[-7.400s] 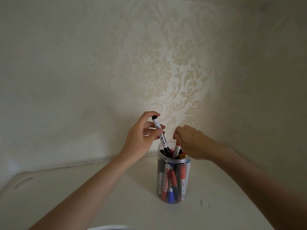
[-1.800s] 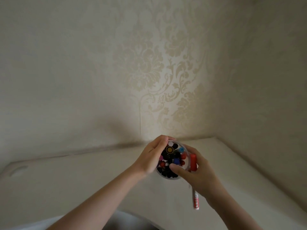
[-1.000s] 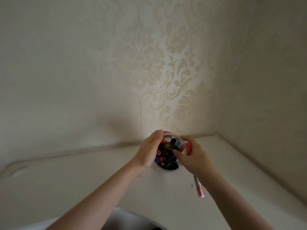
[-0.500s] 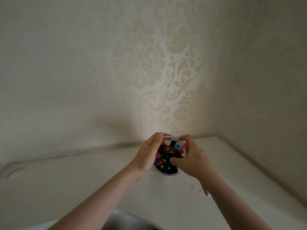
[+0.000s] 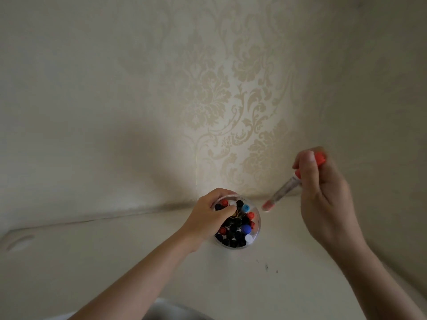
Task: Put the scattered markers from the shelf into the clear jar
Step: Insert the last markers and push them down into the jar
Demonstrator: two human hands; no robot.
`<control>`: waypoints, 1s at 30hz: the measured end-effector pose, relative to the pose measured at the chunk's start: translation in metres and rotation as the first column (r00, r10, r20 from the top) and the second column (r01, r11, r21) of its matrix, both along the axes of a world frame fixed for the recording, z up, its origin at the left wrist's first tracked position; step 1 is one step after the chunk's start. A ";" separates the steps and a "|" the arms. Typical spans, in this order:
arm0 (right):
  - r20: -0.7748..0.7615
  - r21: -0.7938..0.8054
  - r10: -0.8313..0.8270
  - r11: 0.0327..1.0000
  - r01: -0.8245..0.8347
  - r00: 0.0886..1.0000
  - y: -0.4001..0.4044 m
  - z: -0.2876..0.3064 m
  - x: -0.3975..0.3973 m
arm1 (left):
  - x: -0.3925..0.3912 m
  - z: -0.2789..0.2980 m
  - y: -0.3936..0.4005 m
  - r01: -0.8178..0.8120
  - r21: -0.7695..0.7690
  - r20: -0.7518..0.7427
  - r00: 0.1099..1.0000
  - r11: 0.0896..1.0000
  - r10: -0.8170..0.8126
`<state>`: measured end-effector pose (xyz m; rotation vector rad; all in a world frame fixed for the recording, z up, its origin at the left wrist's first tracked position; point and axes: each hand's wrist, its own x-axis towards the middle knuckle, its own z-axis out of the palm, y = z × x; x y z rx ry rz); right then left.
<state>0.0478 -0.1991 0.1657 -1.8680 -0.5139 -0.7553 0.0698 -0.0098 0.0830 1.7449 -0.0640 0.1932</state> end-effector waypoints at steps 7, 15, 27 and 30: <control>-0.032 -0.051 0.070 0.996 -0.071 0.997 0.014 -0.042 -0.001 | 0.001 0.002 0.001 -0.024 -0.008 -0.024 0.999 1.000 0.024; 0.012 -0.034 0.109 0.994 -0.108 0.994 0.024 -0.048 0.008 | 0.003 0.002 0.001 -0.001 -0.005 -0.019 1.000 1.000 0.001; 0.105 -0.371 0.018 0.928 0.023 0.994 0.035 -0.061 0.032 | 0.011 0.001 0.002 -0.061 -0.057 -0.053 0.997 0.997 0.058; 0.166 -0.386 -0.034 0.917 0.096 0.986 0.036 -0.049 0.039 | 0.015 0.003 0.004 -0.100 -0.091 -0.080 0.992 0.991 0.093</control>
